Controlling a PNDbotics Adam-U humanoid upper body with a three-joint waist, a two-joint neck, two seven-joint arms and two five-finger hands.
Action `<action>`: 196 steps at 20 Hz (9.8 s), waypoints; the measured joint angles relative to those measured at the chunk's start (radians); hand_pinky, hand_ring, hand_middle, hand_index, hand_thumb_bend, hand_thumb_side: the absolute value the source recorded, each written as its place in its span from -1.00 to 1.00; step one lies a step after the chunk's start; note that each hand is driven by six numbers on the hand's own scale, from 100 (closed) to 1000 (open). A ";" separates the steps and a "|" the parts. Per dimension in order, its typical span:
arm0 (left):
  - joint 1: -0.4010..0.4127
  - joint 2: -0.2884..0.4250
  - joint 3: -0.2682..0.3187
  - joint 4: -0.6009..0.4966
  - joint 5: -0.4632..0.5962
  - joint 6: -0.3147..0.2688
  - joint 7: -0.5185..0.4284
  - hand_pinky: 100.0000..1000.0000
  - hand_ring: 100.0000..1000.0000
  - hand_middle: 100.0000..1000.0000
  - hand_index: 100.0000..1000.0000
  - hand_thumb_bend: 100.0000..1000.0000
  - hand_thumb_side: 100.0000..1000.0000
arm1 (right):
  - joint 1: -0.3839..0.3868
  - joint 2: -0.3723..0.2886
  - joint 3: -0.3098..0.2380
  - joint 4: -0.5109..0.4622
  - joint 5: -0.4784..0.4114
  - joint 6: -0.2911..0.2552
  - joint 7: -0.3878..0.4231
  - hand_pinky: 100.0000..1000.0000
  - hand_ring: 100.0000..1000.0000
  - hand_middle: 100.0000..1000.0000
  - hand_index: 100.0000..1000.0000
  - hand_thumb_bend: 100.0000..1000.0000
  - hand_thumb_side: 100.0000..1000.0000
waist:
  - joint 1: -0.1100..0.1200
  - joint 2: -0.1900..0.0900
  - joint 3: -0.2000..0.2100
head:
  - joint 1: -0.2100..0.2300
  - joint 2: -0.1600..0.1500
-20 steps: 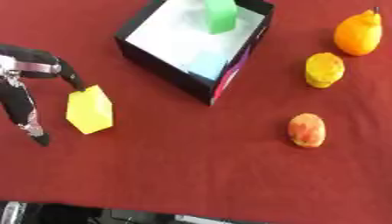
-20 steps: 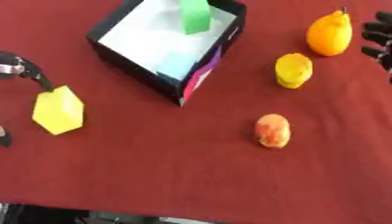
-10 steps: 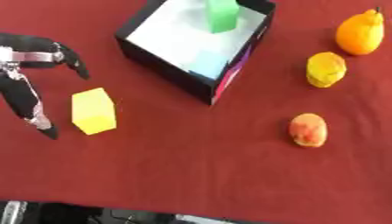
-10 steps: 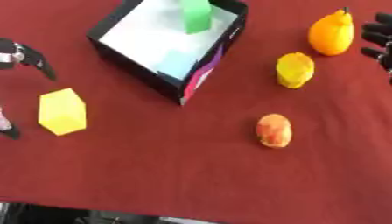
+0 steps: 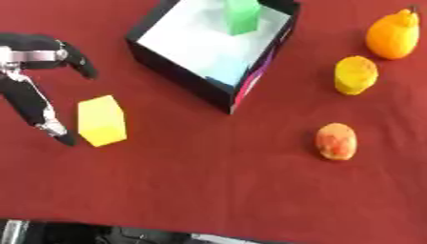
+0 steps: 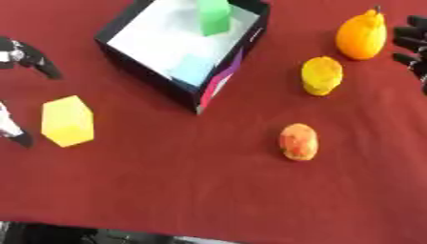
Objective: Pick up objects on the table and place them in the box.
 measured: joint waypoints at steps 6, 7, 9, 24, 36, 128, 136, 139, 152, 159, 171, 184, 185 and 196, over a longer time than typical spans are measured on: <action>-0.009 -0.056 -0.036 0.068 0.010 0.064 0.038 0.81 0.72 0.46 0.69 0.72 -0.55 | 0.005 0.001 0.000 0.000 0.001 0.000 0.000 0.80 0.84 0.60 0.79 -1.00 0.47 | -0.001 0.000 -0.001 | 0.002 0.000; -0.013 -0.064 -0.038 0.079 0.008 0.072 0.045 0.81 0.72 0.45 0.69 0.72 -0.55 | 0.005 0.001 0.000 0.000 0.001 0.000 0.000 0.80 0.84 0.60 0.79 -1.00 0.47 | -0.002 0.000 -0.001 | 0.003 0.000; -0.017 -0.077 -0.043 0.098 0.003 0.083 0.058 0.80 0.71 0.44 0.68 0.71 -0.53 | 0.006 0.006 0.000 0.001 0.001 0.000 0.000 0.80 0.84 0.60 0.79 -1.00 0.48 | -0.003 0.000 -0.001 | 0.004 0.000; -0.031 -0.134 -0.079 0.186 -0.066 0.083 0.076 0.70 0.54 0.25 0.52 0.62 -0.62 | 0.008 0.017 -0.001 0.006 0.010 0.002 0.003 0.80 0.84 0.60 0.79 -1.00 0.49 | -0.006 0.003 -0.001 | 0.009 -0.001; -0.015 -0.114 -0.063 0.114 -0.053 0.080 0.056 0.25 0.10 -0.17 0.07 -0.51 -1.00 | 0.016 0.017 -0.006 0.010 0.017 0.001 0.002 0.80 0.84 0.60 0.79 -1.00 0.48 | -0.006 0.003 0.001 | 0.007 -0.001; 0.427 -0.459 0.567 -0.159 0.621 -0.181 1.307 0.52 0.42 0.36 0.54 -0.62 0.10 | 0.101 -0.319 0.259 -0.291 0.707 -0.141 0.345 0.39 0.29 0.25 0.59 -0.94 -0.50 | -0.081 -0.029 0.016 | -0.118 -0.035; 0.434 -0.464 0.562 -0.159 0.626 -0.177 1.310 0.52 0.41 0.32 0.53 -0.64 0.09 | 0.087 -0.296 0.304 -0.291 0.874 -0.133 0.366 0.43 0.36 0.13 0.64 -0.46 -0.52 | -0.081 -0.029 0.018 | -0.130 -0.027; 0.435 -0.469 0.562 -0.158 0.626 -0.175 1.312 0.52 0.41 0.31 0.52 -0.64 0.09 | 0.086 -0.281 0.314 -0.291 0.906 -0.141 0.380 0.45 0.43 0.19 0.67 -0.37 -0.41 | -0.081 -0.029 0.018 | -0.134 -0.026; 0.441 -0.477 0.562 -0.156 0.628 -0.164 1.321 0.51 0.39 0.29 0.51 -0.67 0.09 | 0.069 -0.255 0.333 -0.291 0.973 -0.151 0.421 0.44 0.22 0.20 0.65 -0.20 -0.20 | -0.086 -0.029 0.023 | -0.143 -0.018; 0.444 -0.480 0.562 -0.156 0.628 -0.163 1.324 0.50 0.38 0.27 0.50 -0.68 0.09 | 0.069 -0.238 0.347 -0.289 1.059 -0.140 0.408 0.42 0.15 0.21 0.64 -0.20 -0.16 | -0.087 -0.023 0.028 | -0.150 -0.018; 0.448 -0.487 0.562 -0.157 0.628 -0.161 1.327 0.54 0.38 0.27 0.48 -0.74 0.13 | 0.064 -0.219 0.358 -0.243 1.146 -0.121 0.346 0.38 0.15 0.18 0.59 -0.28 -0.05 | -0.084 -0.009 0.030 | -0.155 -0.019; 0.448 -0.495 0.563 -0.158 0.626 -0.160 1.323 0.55 0.37 0.29 0.48 -0.80 0.15 | 0.070 -0.219 0.358 -0.215 1.182 -0.118 0.329 0.28 0.07 0.04 0.43 -0.20 0.06 | -0.080 -0.005 0.029 | -0.156 -0.020; 0.449 -0.495 0.563 -0.158 0.626 -0.160 1.323 0.55 0.37 0.30 0.48 -0.80 0.15 | 0.070 -0.219 0.358 -0.213 1.186 -0.120 0.329 0.28 0.06 0.03 0.43 -0.20 0.06 | -0.080 -0.004 0.029 | -0.158 -0.020; 0.454 -0.495 0.563 -0.158 0.626 -0.159 1.321 0.54 0.36 0.30 0.48 -0.82 0.16 | 0.070 -0.219 0.361 -0.212 1.125 -0.103 0.286 0.26 0.06 -0.08 0.24 -0.47 -0.29 | -0.079 -0.004 0.029 | -0.158 -0.028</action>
